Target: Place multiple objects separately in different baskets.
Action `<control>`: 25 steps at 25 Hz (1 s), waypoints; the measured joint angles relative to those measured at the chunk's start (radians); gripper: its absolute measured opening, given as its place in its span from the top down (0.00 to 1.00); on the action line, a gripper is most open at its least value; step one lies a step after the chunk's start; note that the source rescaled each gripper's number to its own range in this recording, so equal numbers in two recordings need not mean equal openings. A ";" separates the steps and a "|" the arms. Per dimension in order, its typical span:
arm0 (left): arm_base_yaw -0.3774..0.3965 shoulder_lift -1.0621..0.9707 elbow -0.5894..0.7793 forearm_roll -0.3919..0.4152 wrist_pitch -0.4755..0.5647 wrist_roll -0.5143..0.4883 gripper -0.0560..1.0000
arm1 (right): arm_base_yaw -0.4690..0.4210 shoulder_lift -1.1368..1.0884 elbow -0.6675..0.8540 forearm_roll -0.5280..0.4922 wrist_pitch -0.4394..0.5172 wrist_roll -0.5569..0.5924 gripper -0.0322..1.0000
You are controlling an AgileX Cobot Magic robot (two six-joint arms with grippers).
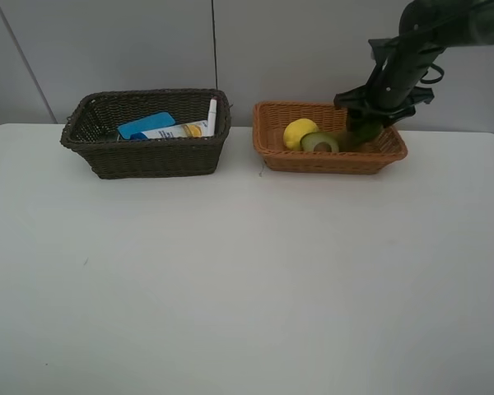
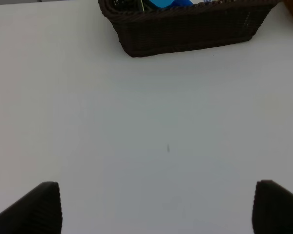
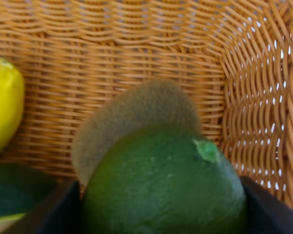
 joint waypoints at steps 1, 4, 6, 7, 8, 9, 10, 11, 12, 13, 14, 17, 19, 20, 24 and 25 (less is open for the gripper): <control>0.000 0.000 0.000 0.000 0.000 0.000 0.00 | 0.000 0.000 0.000 -0.001 -0.002 -0.001 0.12; 0.000 0.000 0.000 0.000 0.000 0.000 0.00 | 0.000 0.000 0.000 -0.003 -0.002 -0.004 0.03; 0.000 0.000 0.000 0.000 0.000 0.000 0.00 | 0.000 0.000 0.000 -0.006 0.004 -0.004 0.01; 0.000 0.000 0.000 0.000 0.000 0.000 0.00 | 0.000 0.000 0.000 -0.007 0.009 -0.004 0.01; 0.000 0.000 0.000 0.000 0.000 0.000 0.00 | 0.000 -0.005 0.000 -0.008 0.015 -0.004 0.01; 0.000 0.000 0.000 0.000 0.000 0.000 0.00 | 0.000 -0.011 0.000 -0.008 0.025 -0.004 0.01; 0.000 0.000 0.000 0.000 0.000 0.000 0.00 | 0.000 -0.020 0.000 -0.014 0.035 -0.004 0.01; 0.000 0.000 0.000 0.000 0.000 0.000 0.00 | -0.003 -0.035 0.000 -0.025 0.037 -0.004 0.01; 0.000 0.000 0.000 0.000 0.000 0.000 0.00 | -0.006 -0.050 0.000 -0.034 0.039 -0.004 0.01; 0.000 0.000 0.000 0.000 0.000 0.000 0.00 | -0.016 -0.069 0.000 -0.038 0.041 -0.004 0.01; 0.000 0.000 0.000 0.000 0.000 0.000 0.00 | -0.033 -0.088 0.000 -0.043 0.044 -0.004 0.01; 0.000 0.000 0.000 0.000 0.000 0.000 0.00 | -0.084 -0.120 -0.003 -0.042 0.055 -0.004 0.01; 0.000 0.000 0.000 0.000 0.000 0.000 0.00 | -0.164 -0.147 -0.005 -0.001 0.060 -0.005 0.00; 0.000 0.000 0.000 0.000 0.000 0.000 0.00 | -0.202 -0.158 -0.005 0.027 0.066 -0.012 0.00; 0.000 0.000 0.000 0.000 0.000 0.000 0.00 | -0.282 -0.236 0.075 0.086 0.053 -0.056 0.00; 0.000 0.000 0.000 0.000 0.000 0.000 0.00 | -0.284 -0.270 0.113 0.091 0.036 -0.059 0.00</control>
